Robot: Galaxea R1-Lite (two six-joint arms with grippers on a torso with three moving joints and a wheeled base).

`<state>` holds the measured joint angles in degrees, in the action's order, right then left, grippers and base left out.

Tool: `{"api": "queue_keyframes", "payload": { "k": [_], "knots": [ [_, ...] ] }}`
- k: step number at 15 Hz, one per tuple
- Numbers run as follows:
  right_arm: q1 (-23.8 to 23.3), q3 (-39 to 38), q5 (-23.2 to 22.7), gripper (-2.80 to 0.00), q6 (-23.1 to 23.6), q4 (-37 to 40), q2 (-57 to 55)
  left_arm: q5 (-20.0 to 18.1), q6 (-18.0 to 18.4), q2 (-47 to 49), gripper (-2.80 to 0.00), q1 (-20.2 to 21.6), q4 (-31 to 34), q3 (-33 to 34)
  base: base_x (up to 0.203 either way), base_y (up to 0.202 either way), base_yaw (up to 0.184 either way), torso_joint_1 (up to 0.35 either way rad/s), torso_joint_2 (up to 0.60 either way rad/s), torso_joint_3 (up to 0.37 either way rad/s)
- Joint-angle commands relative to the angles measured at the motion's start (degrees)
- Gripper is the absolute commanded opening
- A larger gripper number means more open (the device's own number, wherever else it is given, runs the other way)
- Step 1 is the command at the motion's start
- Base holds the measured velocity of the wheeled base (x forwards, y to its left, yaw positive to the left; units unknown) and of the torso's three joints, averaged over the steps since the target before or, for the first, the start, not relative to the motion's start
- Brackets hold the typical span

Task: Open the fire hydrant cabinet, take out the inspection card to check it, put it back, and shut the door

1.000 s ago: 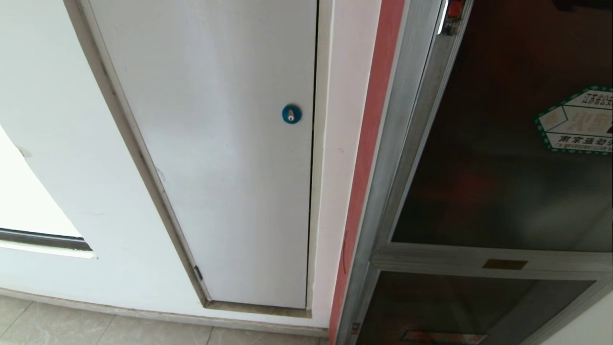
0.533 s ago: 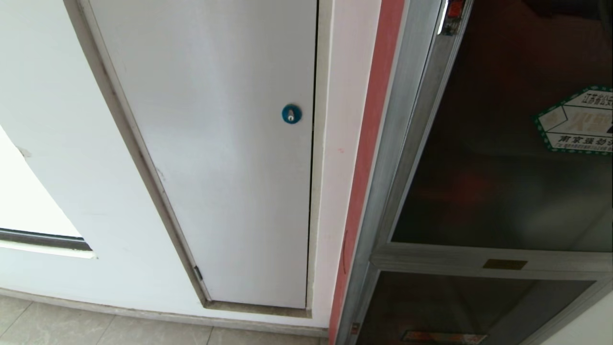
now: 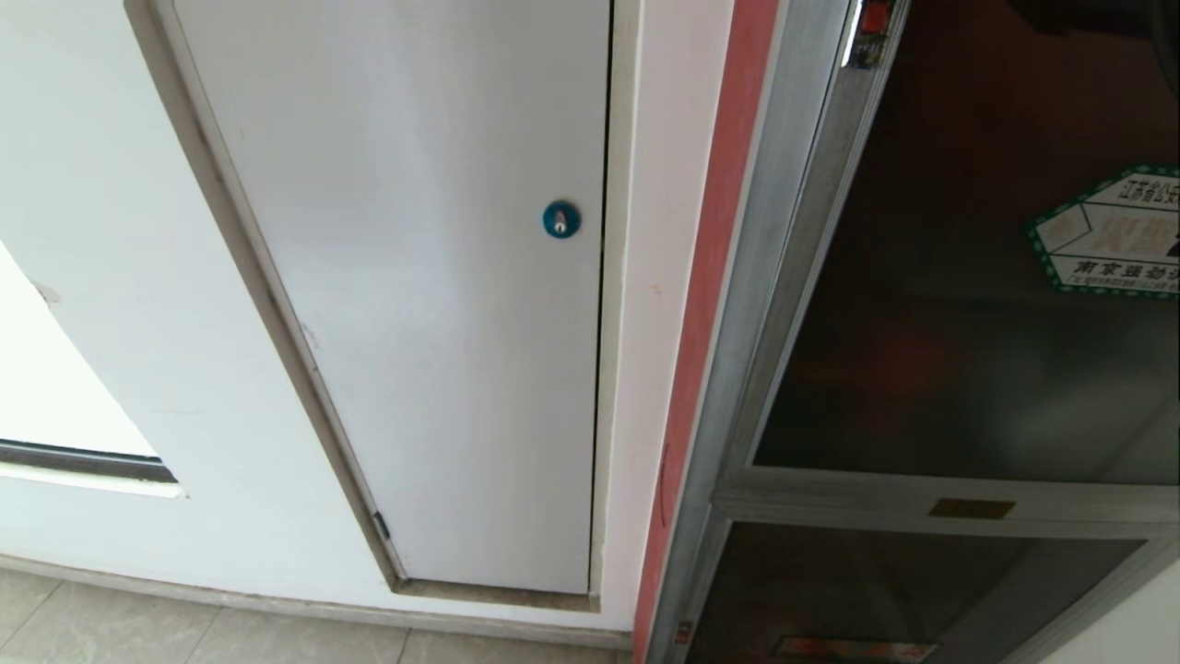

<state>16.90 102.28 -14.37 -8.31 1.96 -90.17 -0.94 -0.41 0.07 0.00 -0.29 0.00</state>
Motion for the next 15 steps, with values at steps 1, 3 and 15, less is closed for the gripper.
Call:
{"api": "queue_keyframes", "payload": {
  "k": [1, 3, 15],
  "knots": [
    [-0.02, -0.20, -0.04, -2.80, -0.04, 0.23, -0.35, -0.03, -0.02, 0.01, -2.80, 0.00, -0.06, 0.00, 0.000, 0.000, 0.000, 0.000, 0.00, 0.000],
    [-0.02, -0.60, -0.04, -2.80, -0.12, 0.23, -0.44, -0.03, -0.11, 0.01, -2.80, 0.00, -0.06, 0.00, 0.000, 0.000, 0.000, 0.000, 0.00, 0.000],
    [-1.17, -2.00, -0.13, -2.80, -0.21, 0.06, -0.35, -0.03, -0.02, 0.01, -2.80, 0.00, -0.06, 0.08, 0.000, 0.000, 0.000, 0.000, 0.00, 0.000]
  ]
}}
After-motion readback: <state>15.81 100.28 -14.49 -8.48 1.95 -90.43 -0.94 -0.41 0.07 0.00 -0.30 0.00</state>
